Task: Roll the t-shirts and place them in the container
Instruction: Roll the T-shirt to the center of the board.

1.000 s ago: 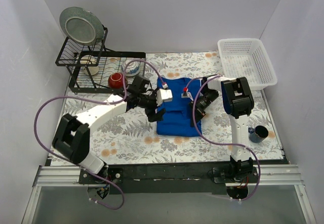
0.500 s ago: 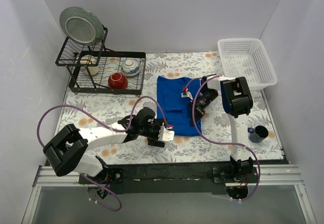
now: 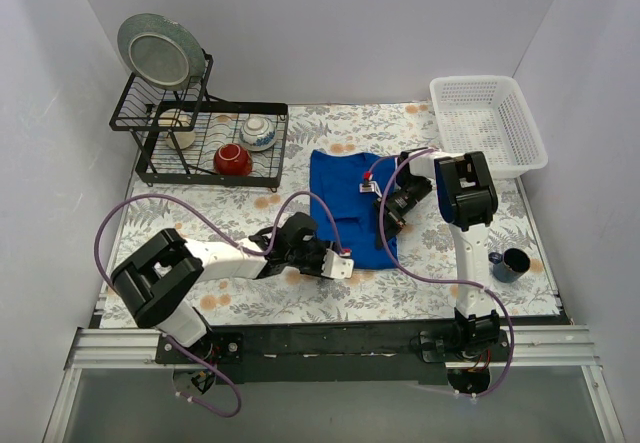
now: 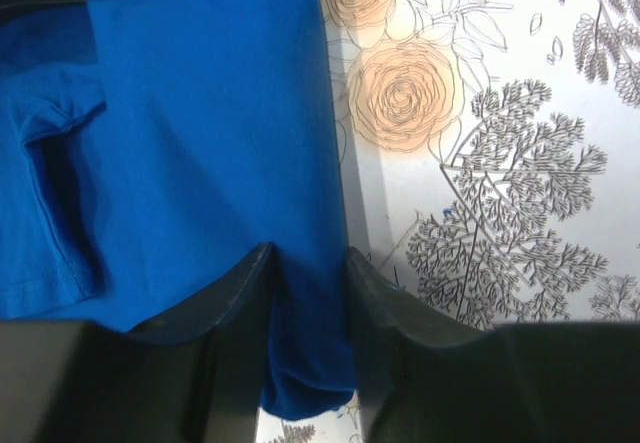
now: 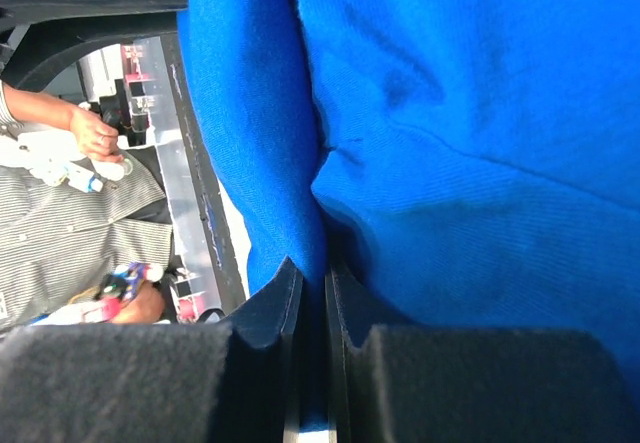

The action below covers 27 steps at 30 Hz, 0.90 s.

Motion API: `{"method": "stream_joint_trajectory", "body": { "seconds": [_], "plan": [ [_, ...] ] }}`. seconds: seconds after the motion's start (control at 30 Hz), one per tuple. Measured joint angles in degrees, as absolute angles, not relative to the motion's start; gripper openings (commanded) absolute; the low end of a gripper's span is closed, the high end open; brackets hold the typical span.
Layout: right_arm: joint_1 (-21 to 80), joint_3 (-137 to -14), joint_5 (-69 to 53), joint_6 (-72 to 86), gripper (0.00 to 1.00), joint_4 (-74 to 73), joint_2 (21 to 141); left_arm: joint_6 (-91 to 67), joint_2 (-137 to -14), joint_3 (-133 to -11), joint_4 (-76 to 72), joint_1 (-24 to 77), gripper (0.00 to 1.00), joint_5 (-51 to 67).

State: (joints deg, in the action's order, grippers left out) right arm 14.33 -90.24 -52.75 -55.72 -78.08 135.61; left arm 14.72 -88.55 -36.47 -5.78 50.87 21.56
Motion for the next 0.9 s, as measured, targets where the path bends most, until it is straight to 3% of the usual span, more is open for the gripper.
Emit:
{"method": "stream_joint_trajectory", "body": {
  "seconds": [0.03,0.13,0.17,0.2,0.3,0.43,0.57,0.73,0.9],
  "plan": [
    [14.24,-90.24,-52.84,-55.96,0.25,-78.15,135.61,14.74,-88.86,-36.82,-5.43,50.87,0.26,21.56],
    [13.5,-90.21,-53.63,-56.82,0.37,-78.15,135.11,15.03,-89.86,-38.41,-3.29,50.87,0.18,21.67],
    [12.84,-90.15,-53.82,-57.1,0.47,-77.69,134.26,14.83,-90.15,-38.92,-2.52,50.87,0.16,21.82],
    [11.97,-90.11,-53.71,-57.36,0.53,-76.42,132.88,14.59,-90.48,-39.57,-1.5,50.85,0.08,22.02],
    [8.03,-88.53,-52.25,-58.15,0.58,-69.28,124.64,12.53,-91.85,-42.57,2.0,49.91,0.0,23.49],
    [3.7,-78.48,-49.23,-59.2,0.69,-58.19,105.38,8.12,-95.37,-47.86,6.55,47.42,0.0,28.29],
    [6.83,-59.02,-45.06,-60.42,0.69,-45.89,85.19,3.51,-98.37,-52.14,10.46,44.91,0.0,33.34],
    [15.25,-38.72,-37.93,-60.45,0.73,-33.47,70.57,-1.63,-104.31,-60.49,17.26,41.25,0.0,41.82],
    [20.21,-31.27,-32.62,-60.2,0.75,-23.7,60.84,-3.7,-105.23,-62.61,20.38,39.07,0.0,46.48]
  ]
}}
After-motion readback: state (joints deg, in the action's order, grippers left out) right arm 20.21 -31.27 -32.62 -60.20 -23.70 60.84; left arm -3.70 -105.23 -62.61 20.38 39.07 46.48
